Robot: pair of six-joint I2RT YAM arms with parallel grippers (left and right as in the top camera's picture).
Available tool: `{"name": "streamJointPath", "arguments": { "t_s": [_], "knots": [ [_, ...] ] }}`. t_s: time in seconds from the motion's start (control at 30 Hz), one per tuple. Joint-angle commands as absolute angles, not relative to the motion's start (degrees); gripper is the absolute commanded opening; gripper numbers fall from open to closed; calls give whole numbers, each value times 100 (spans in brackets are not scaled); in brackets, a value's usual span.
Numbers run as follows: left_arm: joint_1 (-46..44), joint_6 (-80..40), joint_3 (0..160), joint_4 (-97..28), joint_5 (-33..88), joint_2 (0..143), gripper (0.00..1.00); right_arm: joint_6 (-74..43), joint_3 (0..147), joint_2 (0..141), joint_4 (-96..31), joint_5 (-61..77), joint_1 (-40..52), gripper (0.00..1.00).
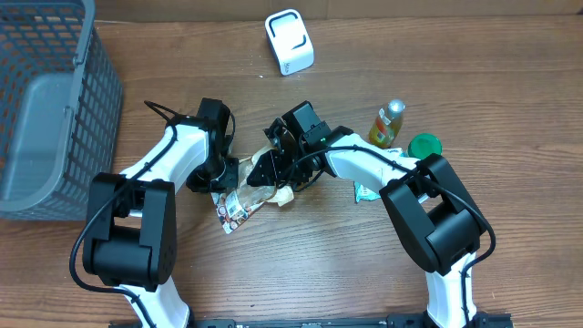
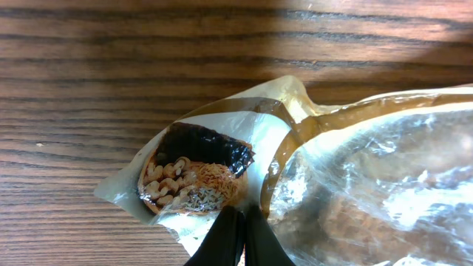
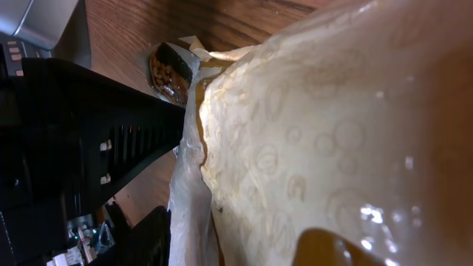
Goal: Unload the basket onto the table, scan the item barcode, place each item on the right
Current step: 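Turn the PanTree bag over with both grippers to find its barcode, then release the bag with the left gripper and retract the left arm leftward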
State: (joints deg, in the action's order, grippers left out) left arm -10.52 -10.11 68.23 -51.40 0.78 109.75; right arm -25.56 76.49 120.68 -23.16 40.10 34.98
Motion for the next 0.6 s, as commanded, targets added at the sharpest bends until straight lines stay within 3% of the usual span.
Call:
{"name": "streamJointPath", "arguments": {
  "t_s": [0.0,0.3,0.4,0.57],
  "knots": [
    [-1094,-904,6785,-5085,108,10908,4,-2512,7721,12101,-2290,4027,3592,47],
    [-1094,-941,6785,-5074,113,10908,4,-2532,7721,12101,-2296,3758,3839,47],
    [-1094,-943,6785,-5072,110,10908,4,-2532,7721,12101,-2300,3763,3857,36],
    [-1094,-941,6785,-5072,108,10908,4,-2530,7721,12101,-2329,3874,3844,35]
  ]
}}
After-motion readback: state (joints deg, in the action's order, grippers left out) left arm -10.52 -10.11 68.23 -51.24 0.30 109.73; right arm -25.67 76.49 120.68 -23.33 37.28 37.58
